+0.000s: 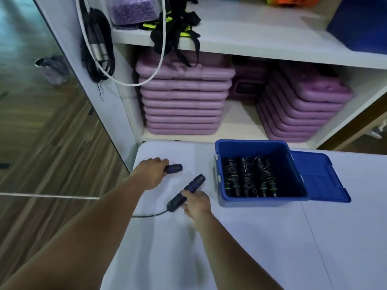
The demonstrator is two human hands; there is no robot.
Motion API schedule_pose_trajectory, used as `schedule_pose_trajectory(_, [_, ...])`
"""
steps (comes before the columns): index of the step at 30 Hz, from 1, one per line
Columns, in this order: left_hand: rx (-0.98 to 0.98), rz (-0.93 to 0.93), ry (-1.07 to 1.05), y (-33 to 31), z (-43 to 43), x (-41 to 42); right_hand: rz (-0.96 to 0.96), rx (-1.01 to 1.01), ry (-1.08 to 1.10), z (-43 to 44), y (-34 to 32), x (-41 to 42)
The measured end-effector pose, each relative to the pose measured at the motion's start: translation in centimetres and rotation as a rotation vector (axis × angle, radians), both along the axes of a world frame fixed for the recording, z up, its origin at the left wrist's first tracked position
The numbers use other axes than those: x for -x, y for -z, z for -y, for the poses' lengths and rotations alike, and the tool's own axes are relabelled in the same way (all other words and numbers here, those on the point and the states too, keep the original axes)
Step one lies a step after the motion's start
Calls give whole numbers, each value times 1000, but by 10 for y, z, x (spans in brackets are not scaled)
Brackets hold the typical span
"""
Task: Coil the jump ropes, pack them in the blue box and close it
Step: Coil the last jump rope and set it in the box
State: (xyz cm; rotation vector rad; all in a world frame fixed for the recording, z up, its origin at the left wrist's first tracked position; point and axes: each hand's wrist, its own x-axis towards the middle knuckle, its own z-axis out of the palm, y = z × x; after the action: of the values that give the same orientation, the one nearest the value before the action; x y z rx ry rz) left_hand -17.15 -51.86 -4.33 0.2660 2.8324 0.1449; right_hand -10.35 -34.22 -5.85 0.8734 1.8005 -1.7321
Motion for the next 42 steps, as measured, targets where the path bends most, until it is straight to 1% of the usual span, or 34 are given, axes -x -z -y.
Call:
schedule_pose_trajectory(2, [-199,34,-63,-17,8,-7,-42,127,89,4,-11,-3])
schedule_pose_trajectory(5, [-395,15,-181,-51,10,-22,-96,313,143,10,-38,-9])
schedule_pose_trajectory(7, [-532,-24,-257,-79,5,-33,-166,372,129,14,-57,-12])
schedule_pose_trajectory(10, [-743,-88,-304,-121,-8,-48,-287,448,142,19,-91,-16])
schedule_pose_trajectory(13, [-853,-166,-321,-158,-22,-61,-384,490,197,15,-125,-17])
schedule_pose_trajectory(16, [-921,-236,-341,-191,-34,-68,-494,454,205,4,-157,-18])
schedule_pose_trajectory(21, [-1056,-303,-317,-251,-59,-84,-676,486,105,-31,-213,-32])
schedule_pose_trajectory(25, [-1049,-432,-279,-294,-87,-102,-772,551,41,-60,-251,-47])
schedule_pose_trajectory(31, [-1121,-517,-294,-327,-138,-122,-877,669,-72,-104,-292,-70])
schedule_pose_trajectory(34, [-1090,-582,-298,-339,-166,-131,-932,603,-114,-128,-301,-76])
schedule_pose_trajectory(38, [-1054,-625,-312,-350,-192,-140,-909,546,-135,-160,-305,-75])
schedule_pose_trajectory(42, [-988,-588,-244,-358,-208,-146,-914,547,-198,-189,-312,-76])
